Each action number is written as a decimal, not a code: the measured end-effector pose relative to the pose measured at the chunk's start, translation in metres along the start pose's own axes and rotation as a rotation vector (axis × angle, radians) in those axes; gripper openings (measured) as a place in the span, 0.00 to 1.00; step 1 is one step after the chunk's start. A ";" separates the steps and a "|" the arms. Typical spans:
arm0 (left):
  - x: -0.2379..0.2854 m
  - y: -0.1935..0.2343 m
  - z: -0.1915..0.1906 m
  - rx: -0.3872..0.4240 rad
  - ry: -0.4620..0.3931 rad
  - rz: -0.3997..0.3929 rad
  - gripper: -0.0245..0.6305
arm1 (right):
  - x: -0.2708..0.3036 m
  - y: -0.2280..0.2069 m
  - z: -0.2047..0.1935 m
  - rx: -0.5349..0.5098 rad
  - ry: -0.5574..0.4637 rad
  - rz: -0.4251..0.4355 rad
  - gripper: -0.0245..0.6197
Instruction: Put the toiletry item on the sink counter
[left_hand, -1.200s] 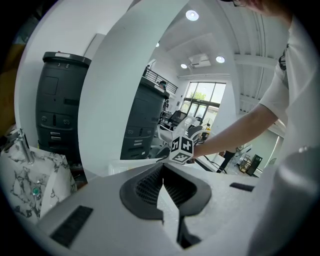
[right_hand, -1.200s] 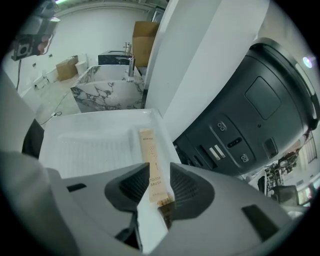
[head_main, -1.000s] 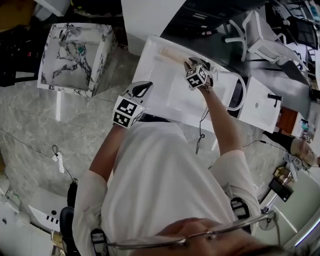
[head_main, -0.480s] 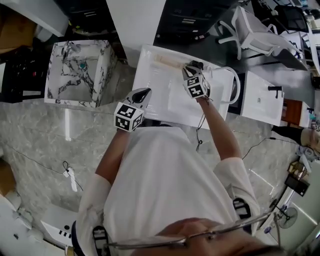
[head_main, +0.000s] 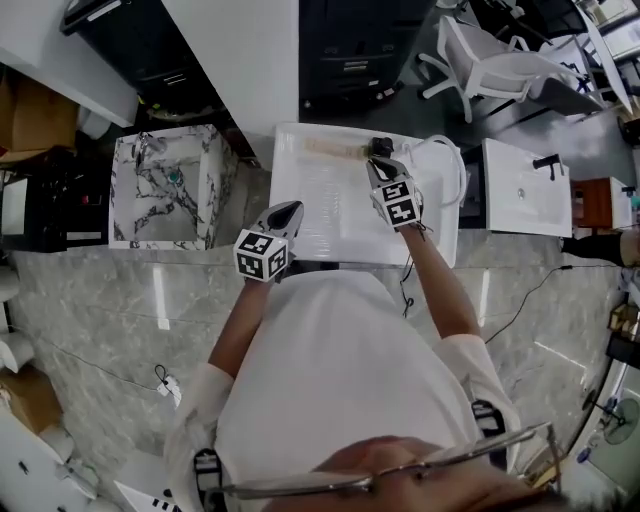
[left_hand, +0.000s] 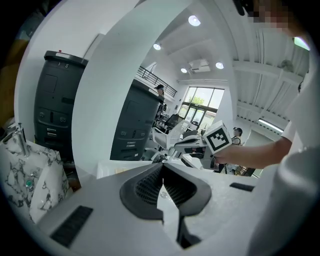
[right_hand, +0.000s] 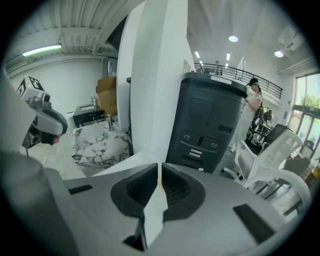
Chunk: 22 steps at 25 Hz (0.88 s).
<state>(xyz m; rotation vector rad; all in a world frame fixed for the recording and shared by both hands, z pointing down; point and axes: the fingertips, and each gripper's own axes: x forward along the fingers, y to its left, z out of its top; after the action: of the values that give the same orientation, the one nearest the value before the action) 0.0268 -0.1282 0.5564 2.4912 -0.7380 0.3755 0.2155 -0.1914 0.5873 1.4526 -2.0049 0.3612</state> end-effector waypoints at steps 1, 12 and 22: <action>0.001 -0.002 0.002 0.000 -0.004 -0.001 0.04 | -0.009 -0.001 0.003 0.022 -0.015 -0.006 0.08; 0.005 -0.014 0.026 0.036 -0.045 -0.011 0.04 | -0.084 -0.009 0.012 0.199 -0.144 -0.039 0.05; 0.006 -0.023 0.047 0.107 -0.076 -0.031 0.04 | -0.126 0.000 0.017 0.233 -0.219 -0.027 0.05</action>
<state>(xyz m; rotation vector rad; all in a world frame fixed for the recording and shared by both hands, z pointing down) 0.0502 -0.1394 0.5105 2.6265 -0.7260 0.3185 0.2347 -0.1068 0.4948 1.7253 -2.1707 0.4542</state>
